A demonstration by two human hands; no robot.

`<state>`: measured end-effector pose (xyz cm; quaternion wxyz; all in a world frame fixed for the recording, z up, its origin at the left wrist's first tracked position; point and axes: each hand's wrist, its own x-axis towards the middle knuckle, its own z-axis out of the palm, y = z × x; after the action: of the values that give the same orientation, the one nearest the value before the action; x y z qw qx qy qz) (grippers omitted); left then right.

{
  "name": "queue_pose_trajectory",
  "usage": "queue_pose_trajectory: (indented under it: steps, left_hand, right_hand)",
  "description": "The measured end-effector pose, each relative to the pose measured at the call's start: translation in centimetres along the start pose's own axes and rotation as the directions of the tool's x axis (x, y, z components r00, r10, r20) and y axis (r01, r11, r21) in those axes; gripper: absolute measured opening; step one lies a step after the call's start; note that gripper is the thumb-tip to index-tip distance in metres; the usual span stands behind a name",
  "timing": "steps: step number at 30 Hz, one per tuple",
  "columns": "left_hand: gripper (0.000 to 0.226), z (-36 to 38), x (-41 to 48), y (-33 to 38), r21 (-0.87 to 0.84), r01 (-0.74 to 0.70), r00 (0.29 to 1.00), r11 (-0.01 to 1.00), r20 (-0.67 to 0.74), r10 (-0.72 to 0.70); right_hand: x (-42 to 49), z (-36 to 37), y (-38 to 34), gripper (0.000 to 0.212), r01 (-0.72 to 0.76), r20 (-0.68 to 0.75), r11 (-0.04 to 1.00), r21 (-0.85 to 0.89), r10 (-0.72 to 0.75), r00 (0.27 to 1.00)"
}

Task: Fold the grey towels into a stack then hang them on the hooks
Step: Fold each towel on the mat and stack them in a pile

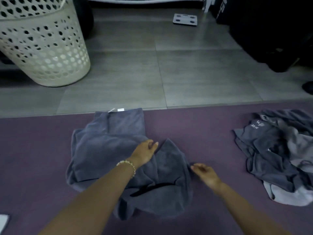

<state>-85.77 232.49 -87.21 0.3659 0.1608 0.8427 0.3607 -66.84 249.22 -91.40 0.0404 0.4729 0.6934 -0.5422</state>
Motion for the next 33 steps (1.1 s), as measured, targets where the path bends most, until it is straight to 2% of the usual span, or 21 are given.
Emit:
queue_pose_trajectory:
  steps: [2, 4, 8, 10, 11, 13, 16, 17, 19, 22, 24, 27, 29, 32, 33]
  left_hand:
    - [0.055, 2.1, 1.8, -0.1, 0.032, 0.006, 1.0, 0.999, 0.025, -0.006]
    - [0.06, 3.8, 3.4, -0.3, 0.046, 0.027, 0.999, 0.999, 0.039, -0.029]
    - [0.056, 6.0, 6.2, -0.6, -0.008, 0.041, 0.999, 0.999, 0.023, -0.041]
    - [0.045, 6.5, 7.1, -0.6, -0.034, 0.057, 0.998, 0.998, 0.001, -0.057]
    - [0.038, 6.7, 7.2, -0.4, -0.038, 0.078, 0.997, 0.996, 0.014, -0.078]
    - [0.037, 7.0, 7.2, 0.0, 0.001, 0.132, 0.987, 0.991, 0.088, -0.131]
    - [0.056, 7.1, 6.7, 0.5, 0.039, 0.135, 0.976, 0.99, 0.17, -0.139]
    - [0.059, 7.1, 6.6, 0.6, 0.057, 0.111, 0.975, 0.992, 0.189, -0.12]
    - [0.044, 6.9, 6.3, 0.9, 0.027, 0.048, 0.98, 0.998, 0.193, -0.053]
    - [0.033, 6.4, 5.9, 3.0, -0.184, -0.047, 0.989, 0.982, 0.126, 0.071]
    - [0.028, 6.2, 5.5, 5.5, -0.257, -0.101, 0.985, 0.961, 0.11, 0.133]
    - [0.026, 6.9, 4.9, 10.5, -0.338, -0.205, 0.966, 0.919, 0.083, 0.246]
    - [0.028, 7.8, 5.3, 13.9, -0.312, -0.325, 0.935, 0.893, 0.034, 0.352]
    - [0.033, 9.3, 6.9, 18.8, -0.282, -0.438, 0.895, 0.853, -0.047, 0.444]
    - [0.034, 9.8, 7.7, 20.4, -0.313, -0.447, 0.891, 0.838, -0.075, 0.448]
  right_hand:
    - [0.8, 0.5, 1.1, 0.022, -0.05, 0.033, 0.995, 0.081, 0.048, 0.998]
    - [1.6, 0.8, 1.6, 0.02, -0.1, 0.045, 0.98, 0.174, 0.093, 0.995]
    - [3.0, 1.2, 2.0, 0.015, -0.066, 0.031, 0.977, 0.201, 0.061, 0.998]
    - [3.1, 1.2, 1.9, 0.018, -0.059, 0.065, 0.978, 0.201, 0.047, 0.997]
    - [3.0, 1.2, 1.7, 0.022, -0.069, 0.096, 0.977, 0.202, 0.05, 0.994]
    - [2.4, 1.1, 1.1, 0.03, -0.107, 0.185, 0.972, 0.207, 0.069, 0.98]
    - [1.5, 1.0, 0.3, 0.031, -0.178, 0.357, 0.947, 0.267, 0.074, 0.931]
    - [1.2, 0.9, 0.1, 0.031, -0.199, 0.406, 0.935, 0.293, 0.066, 0.911]
    - [0.7, 0.5, 0.1, 0.035, -0.227, 0.467, 0.896, 0.382, 0.025, 0.884]
    - [-0.3, -1.1, 0.2, 0.039, -0.244, 0.496, 0.809, 0.534, -0.067, 0.866]
    - [-1.1, -2.9, 0.0, 0.047, -0.219, 0.536, 0.84, 0.496, -0.097, 0.839]
    - [-2.4, -5.9, -0.5, 0.048, -0.163, 0.599, 0.939, 0.302, -0.053, 0.799]
    - [-3.0, -8.2, -0.9, 0.045, -0.159, 0.59, 0.945, 0.285, -0.042, 0.807]
    - [-3.5, -12.6, -0.7, 0.022, -0.221, 0.509, 0.843, 0.49, -0.071, 0.858]
    - [-3.5, -14.2, -0.5, 0.022, -0.216, 0.48, 0.814, 0.539, -0.085, 0.873]
